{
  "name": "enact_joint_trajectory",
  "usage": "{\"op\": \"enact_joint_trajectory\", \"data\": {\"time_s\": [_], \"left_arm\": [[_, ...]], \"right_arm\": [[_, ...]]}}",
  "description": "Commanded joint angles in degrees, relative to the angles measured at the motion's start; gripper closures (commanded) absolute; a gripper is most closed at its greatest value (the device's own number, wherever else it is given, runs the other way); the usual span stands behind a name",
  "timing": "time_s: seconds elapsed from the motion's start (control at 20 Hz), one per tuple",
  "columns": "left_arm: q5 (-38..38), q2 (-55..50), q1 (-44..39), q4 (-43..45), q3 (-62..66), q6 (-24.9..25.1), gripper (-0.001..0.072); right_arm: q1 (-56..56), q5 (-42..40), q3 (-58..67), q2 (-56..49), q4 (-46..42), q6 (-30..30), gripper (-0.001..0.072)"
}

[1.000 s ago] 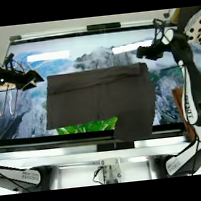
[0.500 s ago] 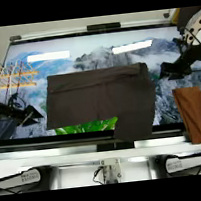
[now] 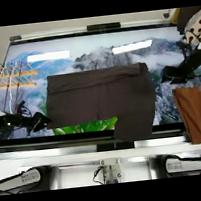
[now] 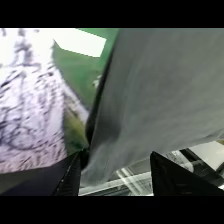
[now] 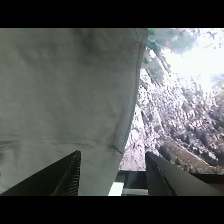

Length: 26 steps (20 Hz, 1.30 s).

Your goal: Fold the shirts.

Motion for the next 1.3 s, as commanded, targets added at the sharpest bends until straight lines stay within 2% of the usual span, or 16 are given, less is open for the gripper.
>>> {"op": "enact_joint_trajectory", "data": {"time_s": [0.0,0.05,0.2,0.25,0.4,0.5,0.6,0.75,0.9,1.25], "left_arm": [[3.26,-1.75,-1.95,-0.59,-0.72,0.39,0.0188],[3.34,-2.4,-2.51,-0.94,-0.72,0.26,0.0215],[3.15,-3.04,-3.1,-1.31,-0.72,-0.15,0.0601],[2.56,-3.04,-3.06,-1.31,-0.68,-0.13,0.0673],[1.6,-2.43,-3.06,-1.29,-0.68,0.13,0.0674],[1.6,-1.66,-3.06,-1.29,-0.68,0.11,0.0674],[1.6,-0.68,-3.06,-1.29,-0.68,0.11,0.0674],[1.2,1.53,-3.06,-1.33,-0.68,0.04,0.0674],[1.25,3.58,-3.04,-1.33,-0.68,0.07,0.0674],[1.2,4.72,-3.06,-1.36,-0.68,-1.49,0.0674]], "right_arm": [[-0.04,-0.11,-0.2,0.2,0.09,-0.02,0.0203],[-0.04,-0.11,-0.2,0.2,0.07,-0.02,0.0203],[-0.04,0.04,-0.35,0.2,-0.33,0.0,0.0203],[-0.04,0.81,-1.01,0.2,-0.13,0.0,0.0203],[-1.25,4.81,-8.11,0.2,0.37,-3.26,0.0201],[-3.93,1.31,-15.19,0.2,6.64,-2.29,0.02],[-5.31,-5.6,-21.03,0.2,11.87,-2.23,0.02],[-3.89,-13.25,-27.15,0.11,8.04,-1.9,0.02],[-3.17,-14.73,-31.82,0.13,5.31,-2.43,0.02],[-3.1,-21.79,-36.35,0.13,9.77,-2.58,0.0219]]}}
